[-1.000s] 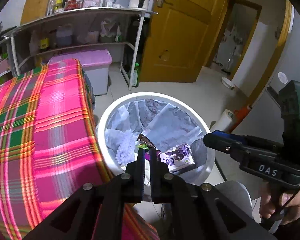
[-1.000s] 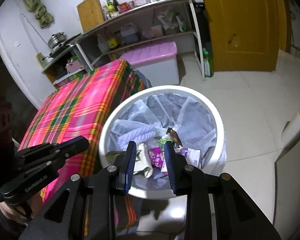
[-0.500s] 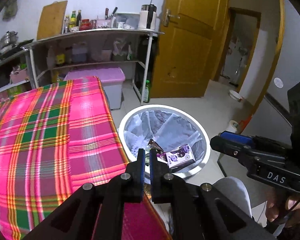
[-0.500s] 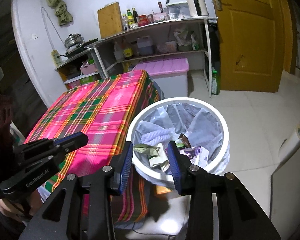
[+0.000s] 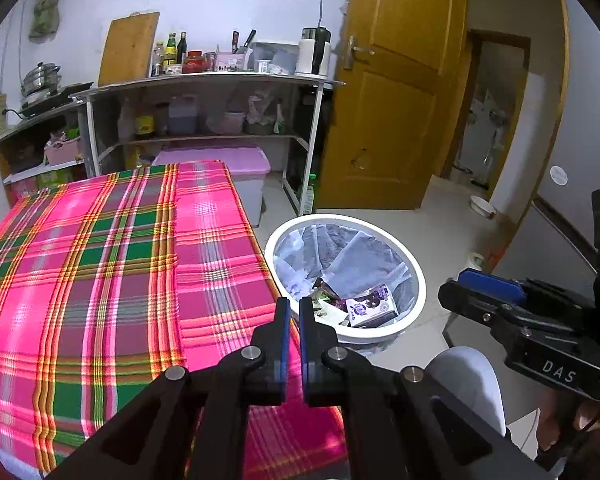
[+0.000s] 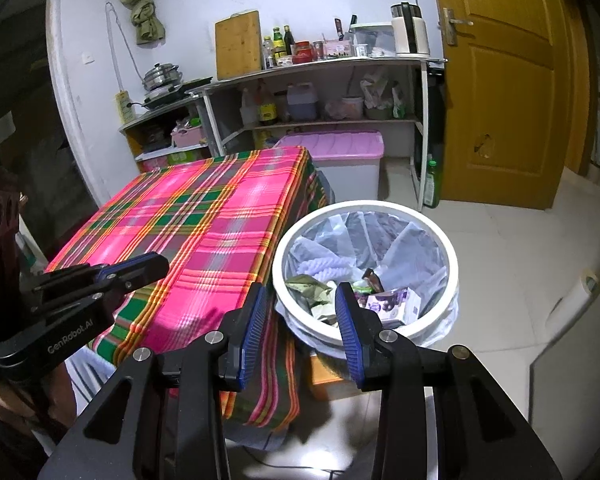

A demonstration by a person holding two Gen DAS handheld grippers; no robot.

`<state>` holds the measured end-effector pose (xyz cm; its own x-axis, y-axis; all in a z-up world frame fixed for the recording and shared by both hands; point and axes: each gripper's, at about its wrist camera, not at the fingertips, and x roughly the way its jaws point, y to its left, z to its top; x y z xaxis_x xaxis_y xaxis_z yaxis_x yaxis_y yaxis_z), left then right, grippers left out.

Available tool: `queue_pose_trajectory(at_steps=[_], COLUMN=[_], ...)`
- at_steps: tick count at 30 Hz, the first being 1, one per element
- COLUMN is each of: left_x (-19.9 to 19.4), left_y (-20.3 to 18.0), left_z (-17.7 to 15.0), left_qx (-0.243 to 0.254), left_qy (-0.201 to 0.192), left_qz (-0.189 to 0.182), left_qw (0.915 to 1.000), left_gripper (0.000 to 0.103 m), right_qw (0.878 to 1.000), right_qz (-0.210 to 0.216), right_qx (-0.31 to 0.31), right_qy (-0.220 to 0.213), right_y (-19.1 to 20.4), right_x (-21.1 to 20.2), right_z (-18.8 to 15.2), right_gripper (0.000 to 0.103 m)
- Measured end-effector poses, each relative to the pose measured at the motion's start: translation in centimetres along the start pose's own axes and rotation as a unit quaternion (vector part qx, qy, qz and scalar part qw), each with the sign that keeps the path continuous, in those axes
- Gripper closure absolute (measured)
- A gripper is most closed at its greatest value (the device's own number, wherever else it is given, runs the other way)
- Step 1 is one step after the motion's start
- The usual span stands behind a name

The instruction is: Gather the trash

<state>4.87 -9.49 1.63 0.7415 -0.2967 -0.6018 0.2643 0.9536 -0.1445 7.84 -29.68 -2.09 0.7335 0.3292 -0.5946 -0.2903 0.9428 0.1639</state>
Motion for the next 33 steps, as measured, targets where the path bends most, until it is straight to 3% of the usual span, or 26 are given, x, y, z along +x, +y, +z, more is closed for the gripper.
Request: queue_pose_trajectory(at_steps=[33], left_x=[-2.2], left_y=[-0.4], left_z=[-1.5], left_qx=[0.008], left_qy=[-0.021], left_qz=[0.012], left_qw=[0.9997], left_gripper=[0.1], right_qw=[1.0], right_qz=[-0.002], right_qx=[-0.003], right_qy=[-0.004], right_y=[0.4], right_x=[-1.1], right_z=[-1.0], right_gripper=[0.066])
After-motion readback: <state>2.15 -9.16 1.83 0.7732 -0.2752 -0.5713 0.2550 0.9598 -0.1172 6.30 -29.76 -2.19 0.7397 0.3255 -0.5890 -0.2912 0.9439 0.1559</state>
